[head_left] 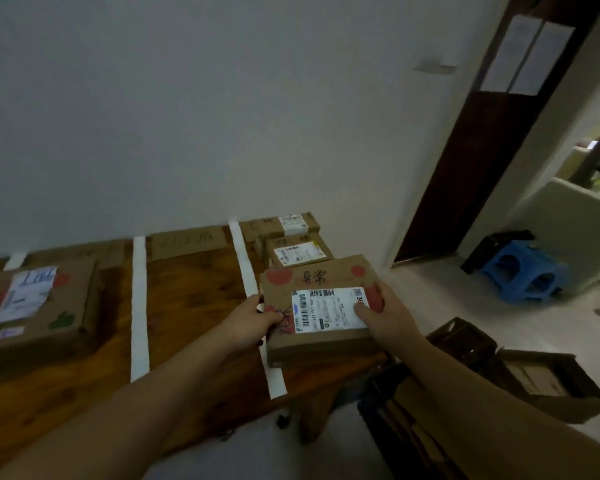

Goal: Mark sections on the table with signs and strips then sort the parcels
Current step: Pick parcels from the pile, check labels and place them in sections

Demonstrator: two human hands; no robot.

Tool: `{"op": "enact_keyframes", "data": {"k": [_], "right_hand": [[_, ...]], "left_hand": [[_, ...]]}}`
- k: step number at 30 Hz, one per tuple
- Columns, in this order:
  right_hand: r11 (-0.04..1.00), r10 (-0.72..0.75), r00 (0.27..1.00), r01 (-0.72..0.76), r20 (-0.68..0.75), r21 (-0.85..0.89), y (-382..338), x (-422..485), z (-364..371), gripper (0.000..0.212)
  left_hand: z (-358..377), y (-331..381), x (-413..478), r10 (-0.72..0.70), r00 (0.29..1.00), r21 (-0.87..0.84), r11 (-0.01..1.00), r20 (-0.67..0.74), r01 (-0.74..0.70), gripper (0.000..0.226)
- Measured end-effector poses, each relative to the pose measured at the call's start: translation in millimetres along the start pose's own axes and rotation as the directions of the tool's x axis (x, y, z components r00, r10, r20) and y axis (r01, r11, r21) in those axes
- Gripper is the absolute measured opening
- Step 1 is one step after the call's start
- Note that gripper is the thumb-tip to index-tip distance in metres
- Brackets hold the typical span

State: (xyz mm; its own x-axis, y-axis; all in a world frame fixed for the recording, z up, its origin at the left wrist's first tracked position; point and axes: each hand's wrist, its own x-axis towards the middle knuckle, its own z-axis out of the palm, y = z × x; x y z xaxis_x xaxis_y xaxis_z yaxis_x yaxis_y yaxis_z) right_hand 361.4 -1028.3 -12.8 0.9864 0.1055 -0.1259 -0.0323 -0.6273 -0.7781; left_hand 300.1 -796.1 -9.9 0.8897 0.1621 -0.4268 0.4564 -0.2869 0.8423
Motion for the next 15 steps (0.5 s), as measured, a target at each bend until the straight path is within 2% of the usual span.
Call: {"op": "enact_keyframes", "data": {"k": [4, 6, 8, 11, 15], "right_hand": [[0.996, -0.038, 0.986, 0.051, 0.163, -0.078, 43.4, 13.7, -14.9, 0.049], [0.996, -0.025, 0.975, 0.043, 0.219, -0.078, 63.4, 14.2, -17.8, 0.052], [0.997, -0.013, 0.965, 0.033, 0.263, -0.071, 81.3, 15.5, -18.9, 0.059], [0.993, -0.012, 0.944, 0.049, 0.330, -0.104, 97.2, 19.0, -22.7, 0.059], [0.977, -0.077, 0.917, 0.147, 0.392, -0.152, 113.1, 32.2, -23.4, 0.056]], "left_hand": [[47.0, -8.5, -10.7, -0.121, 0.988, -0.086, 0.990, -0.092, 0.113, 0.039], [71.1, -10.2, -15.3, -0.117, 0.986, -0.123, 0.987, -0.118, 0.102, 0.037], [93.3, -14.7, -15.0, -0.077, 0.977, -0.120, 0.991, -0.198, 0.053, 0.045], [118.8, -20.3, -12.7, -0.038, 0.964, -0.073, 0.997, -0.262, 0.020, 0.057], [134.6, -32.5, -2.4, -0.007, 0.981, 0.093, 0.995, -0.192, 0.026, 0.059]]}}
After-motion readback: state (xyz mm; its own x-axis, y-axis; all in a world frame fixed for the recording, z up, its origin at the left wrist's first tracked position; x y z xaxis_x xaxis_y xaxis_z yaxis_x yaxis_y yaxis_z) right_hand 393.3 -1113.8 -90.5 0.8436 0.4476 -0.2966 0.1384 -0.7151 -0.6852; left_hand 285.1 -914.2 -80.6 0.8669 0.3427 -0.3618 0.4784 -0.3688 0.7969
